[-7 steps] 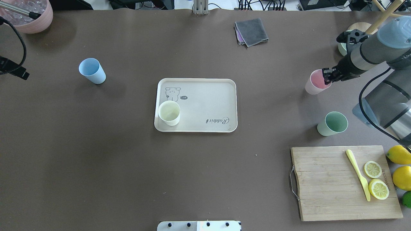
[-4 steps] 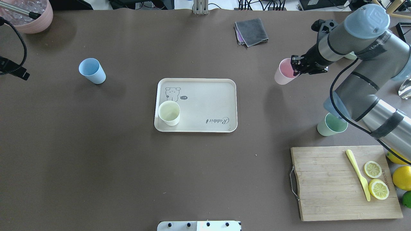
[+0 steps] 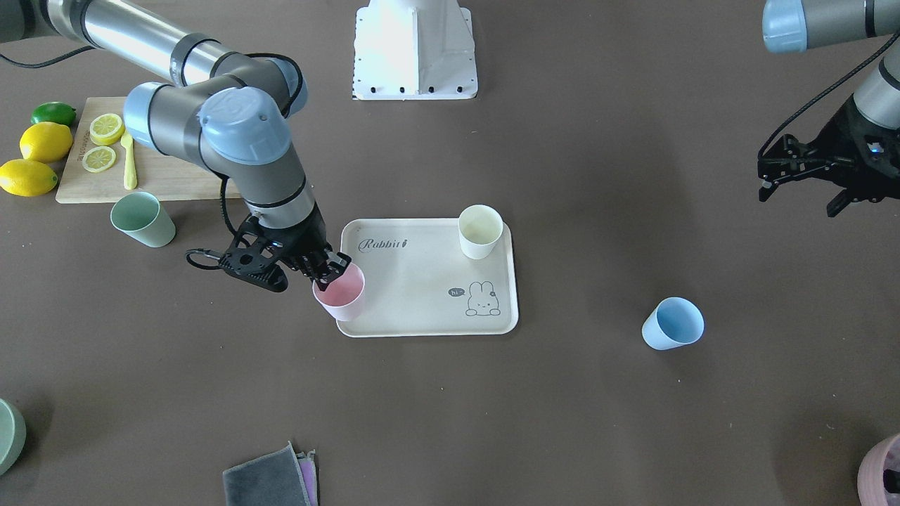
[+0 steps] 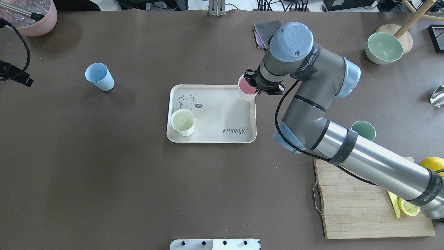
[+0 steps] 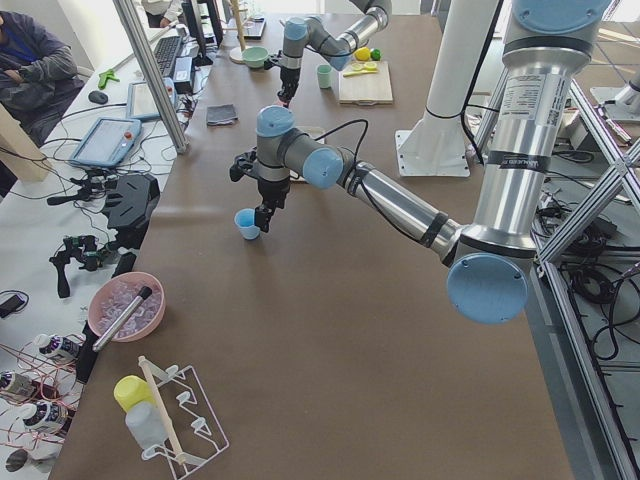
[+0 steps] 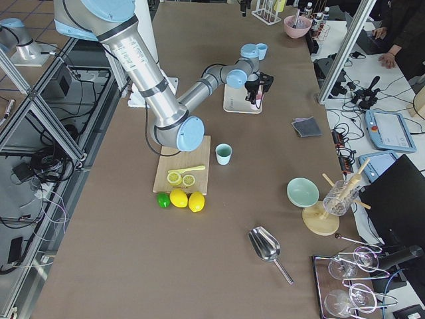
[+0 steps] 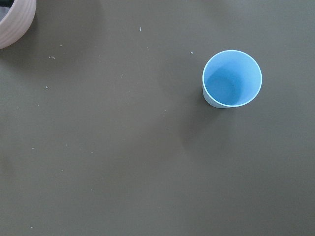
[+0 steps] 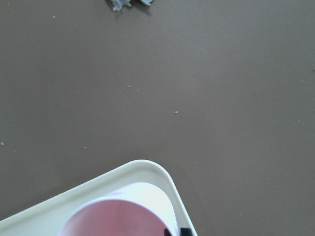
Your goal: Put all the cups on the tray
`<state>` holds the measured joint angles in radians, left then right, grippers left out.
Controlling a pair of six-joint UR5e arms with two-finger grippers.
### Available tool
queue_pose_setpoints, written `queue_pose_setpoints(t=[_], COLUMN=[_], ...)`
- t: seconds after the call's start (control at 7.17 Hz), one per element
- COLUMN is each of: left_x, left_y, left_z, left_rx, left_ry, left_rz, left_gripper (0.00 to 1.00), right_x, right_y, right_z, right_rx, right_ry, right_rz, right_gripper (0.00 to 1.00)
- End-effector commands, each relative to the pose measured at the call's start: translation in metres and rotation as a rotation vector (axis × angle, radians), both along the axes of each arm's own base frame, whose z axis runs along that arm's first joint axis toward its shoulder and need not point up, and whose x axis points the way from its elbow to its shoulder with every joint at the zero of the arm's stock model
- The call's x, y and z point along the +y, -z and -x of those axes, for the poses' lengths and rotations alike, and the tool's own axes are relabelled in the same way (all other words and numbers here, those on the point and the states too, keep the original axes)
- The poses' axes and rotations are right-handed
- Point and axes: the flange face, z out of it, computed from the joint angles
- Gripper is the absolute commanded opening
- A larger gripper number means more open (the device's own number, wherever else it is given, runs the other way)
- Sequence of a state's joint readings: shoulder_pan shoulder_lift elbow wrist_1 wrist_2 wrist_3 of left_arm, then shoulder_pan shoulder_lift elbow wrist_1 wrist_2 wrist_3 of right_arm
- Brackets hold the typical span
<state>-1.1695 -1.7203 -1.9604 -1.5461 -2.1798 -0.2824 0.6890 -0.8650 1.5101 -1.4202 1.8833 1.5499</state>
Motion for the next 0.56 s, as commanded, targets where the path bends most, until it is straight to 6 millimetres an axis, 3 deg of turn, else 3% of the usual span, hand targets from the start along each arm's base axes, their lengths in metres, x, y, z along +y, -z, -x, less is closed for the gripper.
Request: queue_pose_setpoints(t=[0.0,0.14,0.28,0.42], left_x=[0.0,0.0,0.0,-0.001], left_y=[0.001,0.001,0.0,0.001], left_z=[0.0,0.0,0.0,-0.001], left_rx=[0.002,0.002,0.001,0.001], left_ry=[0.004,0.004,0.003,0.002], left_rz=[0.002,0.002,0.003,0.001], left_gripper=[0.98,0.98,0.98,0.98], right_x=[0.003,0.006,0.006,0.002], right_y=[0.006,0.005,0.007,0.015], right_z=[0.032,0.035,0.035,0.031], right_rx=[0.025,0.028,0.029,0.025], right_ry=[-0.002,0.008,0.019,0.025], right_rz=[0.003,-0.003,-0.016,-0.033], right_gripper=[0.0,0.6,1.0,1.0])
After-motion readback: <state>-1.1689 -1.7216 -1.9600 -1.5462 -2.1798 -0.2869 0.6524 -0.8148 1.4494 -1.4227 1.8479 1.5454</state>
